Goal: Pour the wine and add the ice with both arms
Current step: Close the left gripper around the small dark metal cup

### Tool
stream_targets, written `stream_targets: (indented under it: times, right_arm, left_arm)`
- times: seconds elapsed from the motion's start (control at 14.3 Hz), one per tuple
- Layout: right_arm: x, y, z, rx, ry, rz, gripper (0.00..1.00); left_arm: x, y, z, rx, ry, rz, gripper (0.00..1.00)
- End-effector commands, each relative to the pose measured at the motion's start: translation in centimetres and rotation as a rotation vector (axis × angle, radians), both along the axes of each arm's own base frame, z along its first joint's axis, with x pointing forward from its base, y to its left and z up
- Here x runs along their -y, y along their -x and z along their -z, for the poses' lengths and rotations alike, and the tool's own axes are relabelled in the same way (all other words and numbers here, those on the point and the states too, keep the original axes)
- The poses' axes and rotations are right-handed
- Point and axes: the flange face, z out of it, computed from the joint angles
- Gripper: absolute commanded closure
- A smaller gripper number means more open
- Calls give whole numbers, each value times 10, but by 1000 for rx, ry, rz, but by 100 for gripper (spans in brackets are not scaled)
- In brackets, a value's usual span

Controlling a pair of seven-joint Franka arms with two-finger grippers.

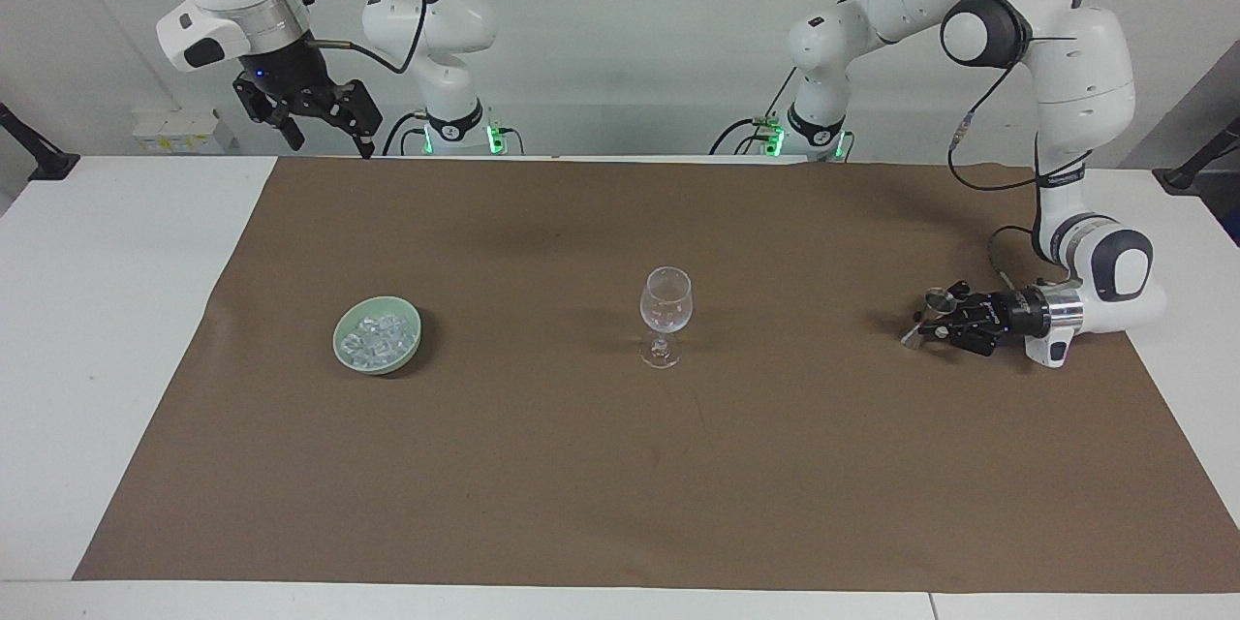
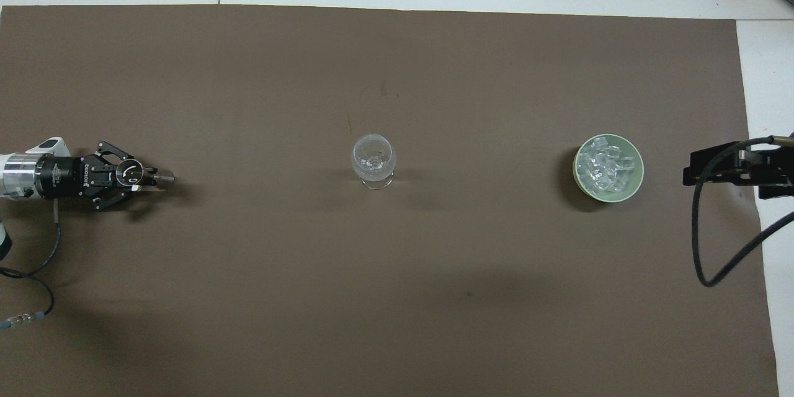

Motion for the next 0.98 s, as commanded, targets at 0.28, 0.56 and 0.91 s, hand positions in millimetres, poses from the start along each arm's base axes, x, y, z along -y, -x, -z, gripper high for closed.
stream_targets:
  times: [0.28, 0.56, 0.91]
  right_arm:
    - [-1, 6, -1, 16, -8, 13, 0]
    - [-1, 6, -1, 16, -8, 12, 0]
    - [-1, 6, -1, 16, -8, 12, 0]
  left_arm:
    - [0, -6, -3, -5, 21, -25, 100]
    - [3, -8, -5, -41, 27, -36, 100]
    - [7, -12, -12, -43, 26, -34, 100]
